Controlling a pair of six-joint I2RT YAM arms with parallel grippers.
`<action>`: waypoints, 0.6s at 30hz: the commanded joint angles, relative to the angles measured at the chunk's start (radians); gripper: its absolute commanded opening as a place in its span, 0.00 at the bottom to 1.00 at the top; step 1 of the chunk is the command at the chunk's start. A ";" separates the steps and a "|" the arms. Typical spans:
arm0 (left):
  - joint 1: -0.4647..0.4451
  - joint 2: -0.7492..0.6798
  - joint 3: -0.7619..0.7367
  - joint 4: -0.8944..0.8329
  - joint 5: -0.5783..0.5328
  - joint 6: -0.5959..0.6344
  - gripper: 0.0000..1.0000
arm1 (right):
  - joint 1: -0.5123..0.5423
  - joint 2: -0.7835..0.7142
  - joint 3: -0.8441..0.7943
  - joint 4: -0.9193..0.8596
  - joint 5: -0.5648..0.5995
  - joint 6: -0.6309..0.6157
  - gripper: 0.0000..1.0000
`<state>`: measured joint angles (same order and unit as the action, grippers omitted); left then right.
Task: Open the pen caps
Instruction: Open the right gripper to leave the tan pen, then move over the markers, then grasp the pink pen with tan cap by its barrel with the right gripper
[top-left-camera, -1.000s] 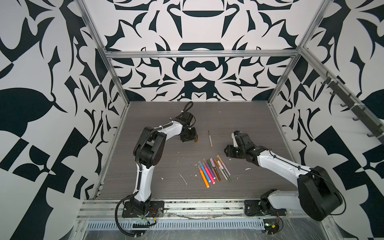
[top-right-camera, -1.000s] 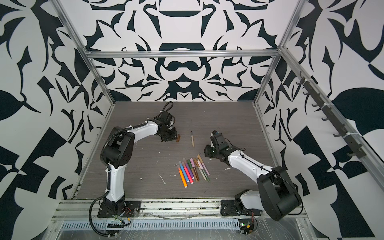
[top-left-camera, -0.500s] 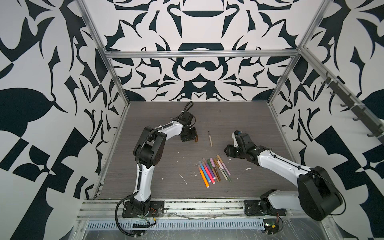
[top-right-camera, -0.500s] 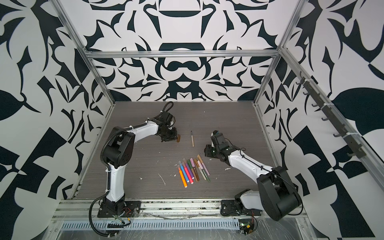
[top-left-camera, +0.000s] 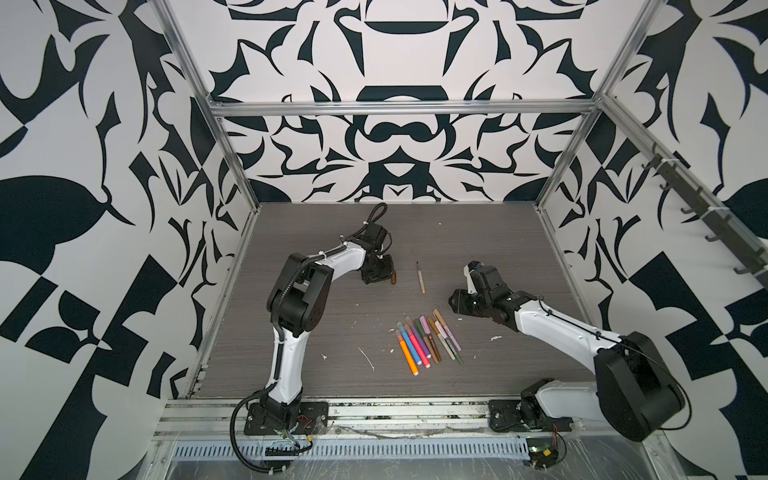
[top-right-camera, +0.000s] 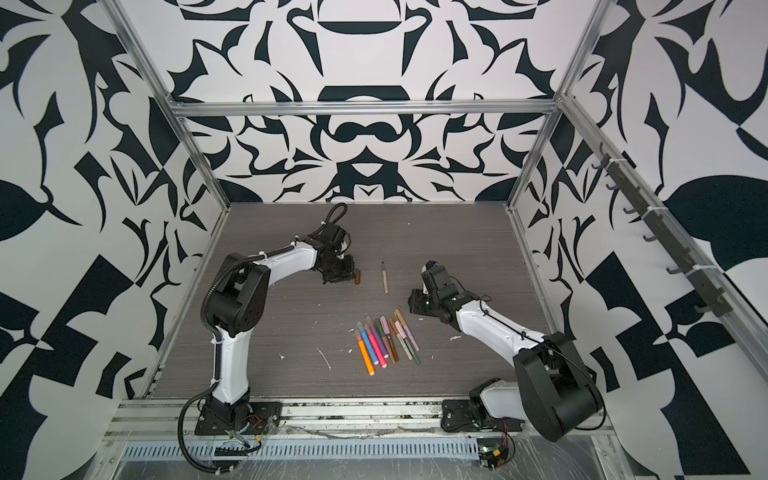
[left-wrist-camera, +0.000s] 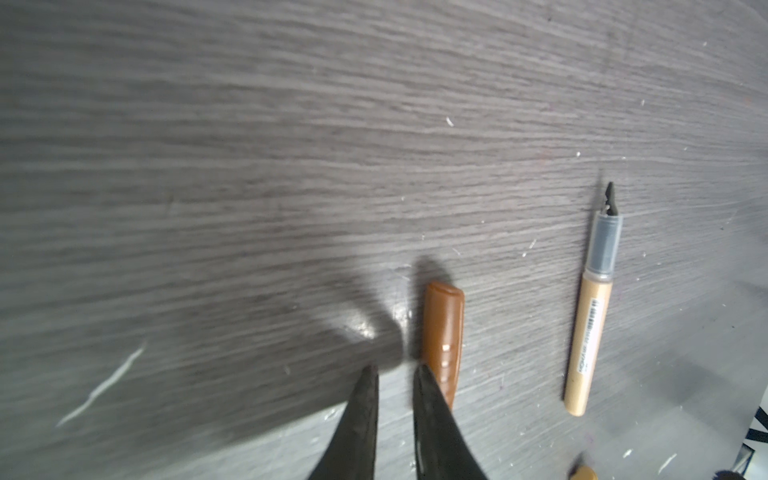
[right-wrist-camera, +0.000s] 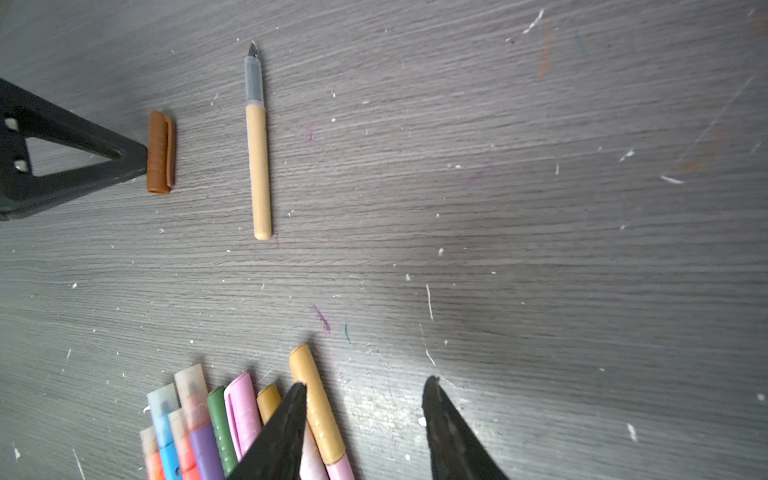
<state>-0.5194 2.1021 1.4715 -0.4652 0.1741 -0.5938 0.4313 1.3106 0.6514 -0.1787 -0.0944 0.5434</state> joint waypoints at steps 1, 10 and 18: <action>-0.008 0.060 -0.048 -0.127 -0.041 0.006 0.18 | -0.007 -0.004 0.007 0.002 -0.006 0.001 0.49; -0.009 -0.126 -0.199 0.009 -0.017 0.011 0.15 | 0.016 -0.088 -0.027 -0.203 -0.038 -0.037 0.39; -0.010 -0.337 -0.382 0.199 0.043 -0.022 0.16 | 0.153 -0.144 -0.076 -0.268 -0.013 -0.013 0.33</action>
<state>-0.5251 1.8381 1.1206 -0.3534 0.1883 -0.5980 0.5484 1.1709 0.5728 -0.4042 -0.1265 0.5232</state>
